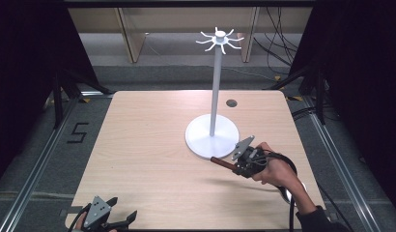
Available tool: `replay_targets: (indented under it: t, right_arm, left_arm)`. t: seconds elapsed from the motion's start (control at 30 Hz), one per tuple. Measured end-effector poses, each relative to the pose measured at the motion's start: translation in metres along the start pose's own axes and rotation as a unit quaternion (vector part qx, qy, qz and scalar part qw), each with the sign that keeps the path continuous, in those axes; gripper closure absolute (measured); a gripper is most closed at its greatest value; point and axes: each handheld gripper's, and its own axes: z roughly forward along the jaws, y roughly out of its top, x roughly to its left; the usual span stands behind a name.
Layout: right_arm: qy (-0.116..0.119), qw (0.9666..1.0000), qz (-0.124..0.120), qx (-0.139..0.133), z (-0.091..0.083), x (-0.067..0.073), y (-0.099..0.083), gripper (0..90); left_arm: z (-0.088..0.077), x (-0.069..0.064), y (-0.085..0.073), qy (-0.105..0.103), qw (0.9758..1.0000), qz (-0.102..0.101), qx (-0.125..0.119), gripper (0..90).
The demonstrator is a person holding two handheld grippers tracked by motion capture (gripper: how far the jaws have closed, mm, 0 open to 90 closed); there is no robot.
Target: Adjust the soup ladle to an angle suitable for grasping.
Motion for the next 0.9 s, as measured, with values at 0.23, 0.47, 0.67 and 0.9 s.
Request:
replay_targets:
  t: [0.23,0.47,0.67,0.9]
  right_arm:
    - [-0.006,0.999,0.007,-0.043,-0.019,-0.007,-0.007,74.3]
    - [-0.013,0.9972,0.02,-0.071,-0.035,-0.009,-0.014,74.3]
    - [-0.028,0.9937,0.032,-0.103,-0.054,-0.012,-0.021,74.3]
    - [-0.034,0.9871,0.049,-0.149,-0.074,-0.016,-0.029,74.3]
  left_arm:
    - [0.002,-0.001,0.0,0.001,0.9999,-0.016,-0.004,17.4]
    - [0.003,-0.001,0.001,0.001,0.9999,-0.017,-0.002,17.5]
    - [0.004,-0.001,0.002,-0.003,0.9998,-0.017,-0.004,17.5]
    - [0.004,-0.002,0.002,-0.003,0.9997,-0.023,-0.008,17.5]
